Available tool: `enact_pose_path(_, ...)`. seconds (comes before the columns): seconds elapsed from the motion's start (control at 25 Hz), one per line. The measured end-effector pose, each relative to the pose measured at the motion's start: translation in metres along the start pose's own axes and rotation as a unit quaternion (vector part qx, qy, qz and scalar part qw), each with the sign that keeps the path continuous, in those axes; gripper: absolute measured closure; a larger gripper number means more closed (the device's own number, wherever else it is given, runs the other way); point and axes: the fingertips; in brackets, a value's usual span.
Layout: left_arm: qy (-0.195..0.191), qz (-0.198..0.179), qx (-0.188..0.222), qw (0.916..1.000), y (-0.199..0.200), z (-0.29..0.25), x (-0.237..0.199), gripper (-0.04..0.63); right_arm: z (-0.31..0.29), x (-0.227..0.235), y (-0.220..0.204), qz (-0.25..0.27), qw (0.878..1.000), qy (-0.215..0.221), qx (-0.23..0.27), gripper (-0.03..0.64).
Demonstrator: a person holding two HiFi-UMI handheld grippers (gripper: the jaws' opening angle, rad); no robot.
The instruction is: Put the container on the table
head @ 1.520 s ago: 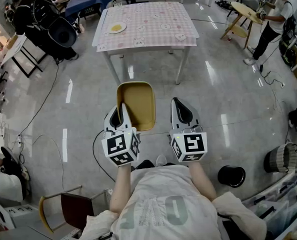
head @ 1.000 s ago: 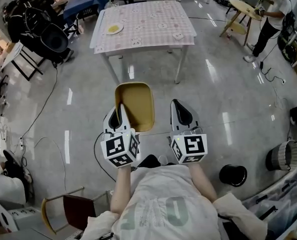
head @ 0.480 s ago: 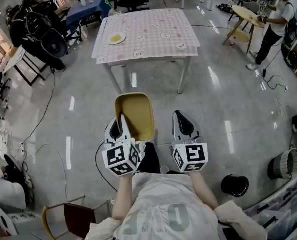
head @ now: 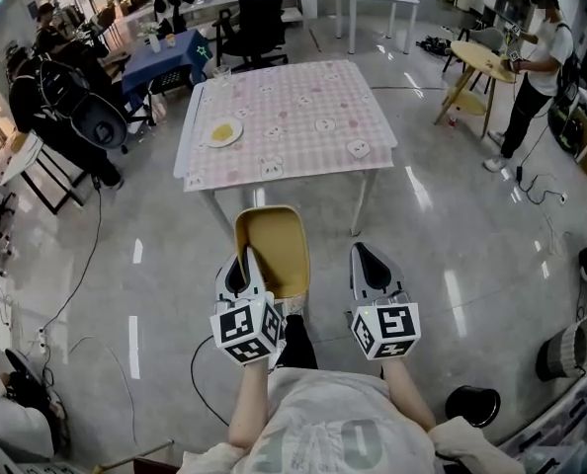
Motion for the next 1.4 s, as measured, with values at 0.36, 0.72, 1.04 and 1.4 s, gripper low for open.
enact_pose_path(0.36,-0.026,-0.007,0.0,0.9996,0.083,-0.174,-0.039,0.568,-0.173,0.036,0.08,-0.004,0.999,-0.024,0.021,0.588)
enact_pose_path(0.72,-0.024,-0.019,0.012,0.9995,0.154,-0.315,-0.099,0.568,-0.336,0.04,0.144,-0.003,0.999,-0.014,0.034,0.588)
enact_pose_path(1.04,-0.024,-0.011,0.006,0.9996,0.162,-0.368,-0.113,0.568,-0.397,0.037,0.158,0.001,0.999,0.006,0.037,0.588)
enact_pose_path(1.4,-0.002,-0.011,0.012,0.9999,0.167,-0.375,-0.106,0.568,-0.415,0.042,0.153,0.01,0.999,0.034,0.024,0.588)
Point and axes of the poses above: the fingertips, and each gripper's own axes: z backward along the fingers, x to its right, y out of its top, and after that the axes turned 9 degrees about -x, right-handed
